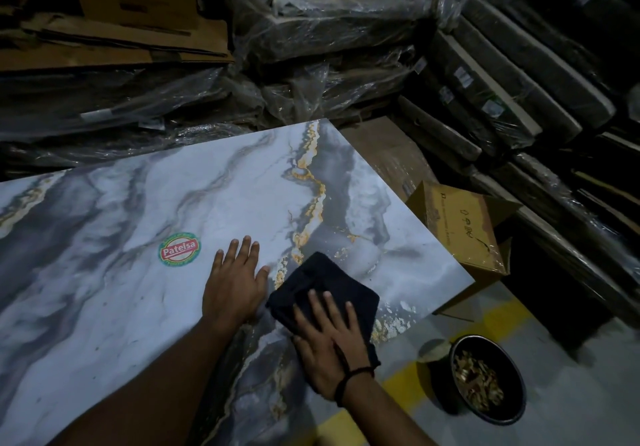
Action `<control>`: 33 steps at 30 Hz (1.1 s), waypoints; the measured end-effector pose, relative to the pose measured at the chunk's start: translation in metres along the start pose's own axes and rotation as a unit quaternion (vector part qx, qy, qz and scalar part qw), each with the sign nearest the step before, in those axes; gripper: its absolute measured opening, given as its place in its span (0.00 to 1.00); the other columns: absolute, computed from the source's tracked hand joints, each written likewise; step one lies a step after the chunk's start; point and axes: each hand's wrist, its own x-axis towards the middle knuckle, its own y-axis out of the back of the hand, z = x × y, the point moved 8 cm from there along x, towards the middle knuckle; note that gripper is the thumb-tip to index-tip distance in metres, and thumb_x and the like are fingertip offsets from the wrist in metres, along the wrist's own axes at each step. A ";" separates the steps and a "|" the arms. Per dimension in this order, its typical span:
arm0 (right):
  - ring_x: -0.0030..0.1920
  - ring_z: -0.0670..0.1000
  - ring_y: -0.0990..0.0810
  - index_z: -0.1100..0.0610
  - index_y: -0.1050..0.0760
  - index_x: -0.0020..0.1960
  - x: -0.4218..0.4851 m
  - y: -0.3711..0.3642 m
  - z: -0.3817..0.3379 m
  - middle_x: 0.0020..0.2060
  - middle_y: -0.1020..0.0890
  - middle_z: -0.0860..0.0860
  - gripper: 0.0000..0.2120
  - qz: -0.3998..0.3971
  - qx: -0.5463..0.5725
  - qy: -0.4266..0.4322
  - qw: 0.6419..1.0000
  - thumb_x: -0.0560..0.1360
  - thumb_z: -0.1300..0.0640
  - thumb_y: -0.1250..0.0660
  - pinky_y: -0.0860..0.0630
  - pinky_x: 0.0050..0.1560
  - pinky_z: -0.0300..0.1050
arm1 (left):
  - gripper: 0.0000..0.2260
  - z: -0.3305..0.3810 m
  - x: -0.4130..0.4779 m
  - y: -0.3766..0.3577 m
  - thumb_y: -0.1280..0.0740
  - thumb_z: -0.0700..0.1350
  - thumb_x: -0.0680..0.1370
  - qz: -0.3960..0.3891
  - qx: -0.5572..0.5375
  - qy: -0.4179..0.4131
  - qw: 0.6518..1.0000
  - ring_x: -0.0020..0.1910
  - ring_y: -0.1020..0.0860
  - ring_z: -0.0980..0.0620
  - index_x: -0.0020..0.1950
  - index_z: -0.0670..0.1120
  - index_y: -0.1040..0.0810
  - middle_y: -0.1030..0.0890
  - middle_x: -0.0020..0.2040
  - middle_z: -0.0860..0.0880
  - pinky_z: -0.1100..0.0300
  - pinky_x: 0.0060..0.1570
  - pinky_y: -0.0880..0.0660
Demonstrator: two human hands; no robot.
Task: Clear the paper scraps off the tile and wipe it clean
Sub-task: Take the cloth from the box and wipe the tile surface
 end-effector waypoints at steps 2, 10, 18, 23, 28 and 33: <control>0.72 0.56 0.32 0.42 0.35 0.72 0.001 -0.002 0.029 0.73 0.32 0.49 0.23 0.011 0.001 -0.001 1.000 0.78 0.41 0.47 0.42 0.68 0.62 | 0.30 -0.001 0.000 0.000 0.56 0.58 0.79 0.000 -0.002 0.000 1.000 0.76 0.45 0.47 0.76 0.45 0.41 0.41 0.77 0.47 0.49 0.74 0.51; 0.78 0.54 0.60 0.42 0.57 0.78 0.002 0.017 0.187 0.79 0.59 0.50 0.26 -0.051 0.027 -0.260 0.964 0.81 0.41 0.59 0.58 0.75 0.61 | 0.30 -0.001 0.001 -0.002 0.56 0.59 0.78 0.001 0.004 -0.003 1.000 0.76 0.43 0.46 0.76 0.45 0.40 0.40 0.76 0.46 0.49 0.74 0.50; 0.69 0.62 0.29 0.45 0.27 0.67 -0.009 0.003 -0.009 0.70 0.28 0.55 0.24 0.040 0.040 -0.116 0.992 0.75 0.41 0.48 0.43 0.65 0.67 | 0.27 -0.004 0.001 0.000 0.51 0.57 0.80 0.000 -0.047 -0.003 0.999 0.76 0.45 0.47 0.76 0.46 0.40 0.42 0.77 0.47 0.50 0.74 0.52; 0.71 0.60 0.31 0.42 0.31 0.69 -0.016 -0.005 -0.067 0.71 0.29 0.53 0.26 0.020 0.025 -0.062 0.998 0.72 0.38 0.42 0.41 0.66 0.67 | 0.19 -0.015 0.000 0.014 0.40 0.45 0.81 0.005 -0.256 0.011 0.967 0.75 0.42 0.50 0.72 0.44 0.32 0.35 0.74 0.47 0.55 0.74 0.52; 0.61 0.58 0.23 0.37 0.32 0.66 -0.012 0.019 -0.025 0.66 0.25 0.50 0.23 0.003 0.004 0.026 1.000 0.74 0.34 0.44 0.29 0.56 0.62 | 0.27 -0.049 -0.038 0.021 0.50 0.57 0.77 -0.005 -0.098 -0.043 0.994 0.73 0.36 0.46 0.70 0.44 0.28 0.30 0.71 0.46 0.49 0.72 0.44; 0.70 0.61 0.30 0.38 0.28 0.66 0.004 0.015 0.035 0.70 0.28 0.50 0.25 -0.014 -0.030 -0.033 0.999 0.78 0.32 0.53 0.46 0.65 0.64 | 0.30 -0.065 -0.057 0.015 0.54 0.60 0.76 -0.010 -0.026 -0.030 0.999 0.72 0.34 0.45 0.69 0.46 0.28 0.30 0.71 0.48 0.47 0.70 0.42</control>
